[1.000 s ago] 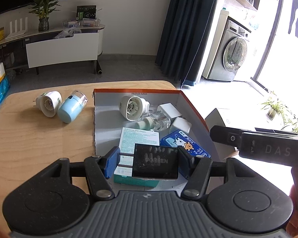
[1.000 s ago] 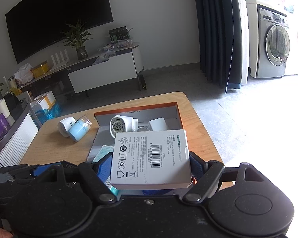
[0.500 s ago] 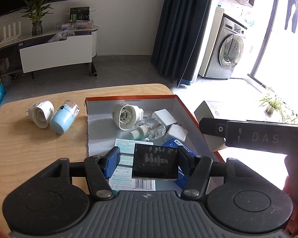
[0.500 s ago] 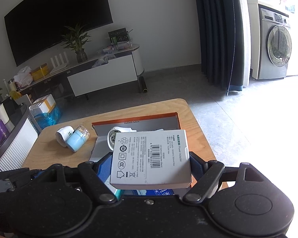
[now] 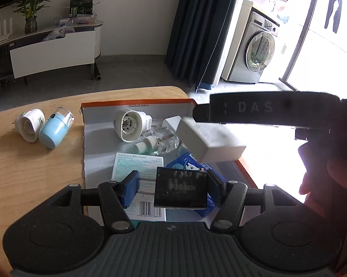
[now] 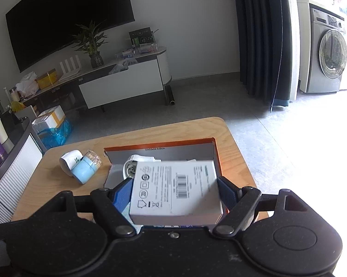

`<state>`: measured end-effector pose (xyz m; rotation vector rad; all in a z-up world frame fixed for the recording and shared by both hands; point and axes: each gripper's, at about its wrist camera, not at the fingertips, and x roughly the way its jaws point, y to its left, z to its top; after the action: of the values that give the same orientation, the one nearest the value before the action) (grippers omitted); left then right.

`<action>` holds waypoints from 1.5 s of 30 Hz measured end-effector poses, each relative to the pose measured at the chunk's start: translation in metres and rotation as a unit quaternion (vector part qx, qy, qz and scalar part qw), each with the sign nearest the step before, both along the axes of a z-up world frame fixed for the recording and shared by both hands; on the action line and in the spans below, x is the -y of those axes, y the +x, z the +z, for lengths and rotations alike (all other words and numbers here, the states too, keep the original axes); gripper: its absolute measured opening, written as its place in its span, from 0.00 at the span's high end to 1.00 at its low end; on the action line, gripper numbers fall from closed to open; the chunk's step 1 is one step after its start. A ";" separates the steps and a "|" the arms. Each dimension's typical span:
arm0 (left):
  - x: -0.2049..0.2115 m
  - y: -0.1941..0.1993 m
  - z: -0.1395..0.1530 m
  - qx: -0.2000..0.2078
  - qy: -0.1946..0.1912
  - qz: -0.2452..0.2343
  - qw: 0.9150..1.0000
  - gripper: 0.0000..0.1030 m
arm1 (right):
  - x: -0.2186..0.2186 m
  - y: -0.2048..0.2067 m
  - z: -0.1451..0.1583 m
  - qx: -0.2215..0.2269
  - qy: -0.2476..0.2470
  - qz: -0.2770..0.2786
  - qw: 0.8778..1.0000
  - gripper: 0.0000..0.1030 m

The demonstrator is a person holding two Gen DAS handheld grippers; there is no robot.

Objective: Organize rigid objects
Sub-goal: 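Open left tool to drop the black adapter while right tool releases the white box, then move left tool to the white socket adapter while right tool approaches the light-blue toothpick cup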

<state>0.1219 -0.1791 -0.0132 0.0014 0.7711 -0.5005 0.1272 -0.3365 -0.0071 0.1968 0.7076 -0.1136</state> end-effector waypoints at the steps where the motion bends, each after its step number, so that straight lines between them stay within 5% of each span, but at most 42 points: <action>1: 0.002 -0.001 -0.001 -0.001 -0.001 -0.005 1.000 0.40 | 0.001 0.001 0.001 0.004 0.003 -0.002 1.000 0.08; 9: 0.011 -0.007 -0.006 -0.021 -0.023 -0.049 0.998 0.39 | 0.006 -0.008 0.009 0.017 0.003 -0.015 1.000 0.08; 13: 0.009 -0.009 0.001 -0.008 -0.023 -0.038 0.999 0.28 | 0.004 -0.011 0.014 0.023 0.000 -0.014 1.000 0.08; 25: -0.041 0.004 0.008 0.008 0.010 0.059 0.998 0.16 | -0.017 -0.015 0.022 0.026 0.002 0.013 1.000 0.05; 38: -0.122 0.025 0.009 0.009 0.015 0.163 0.986 0.14 | -0.068 0.000 0.012 0.005 0.010 0.070 0.997 0.05; 45: -0.150 0.061 0.003 0.022 0.022 0.190 0.981 0.05 | -0.085 0.007 0.010 0.006 0.016 0.100 0.995 0.05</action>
<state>0.1825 -0.0286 -0.0106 -0.0925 0.7183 -0.1198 0.1342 -0.2511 0.0028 0.1566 0.7134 0.0903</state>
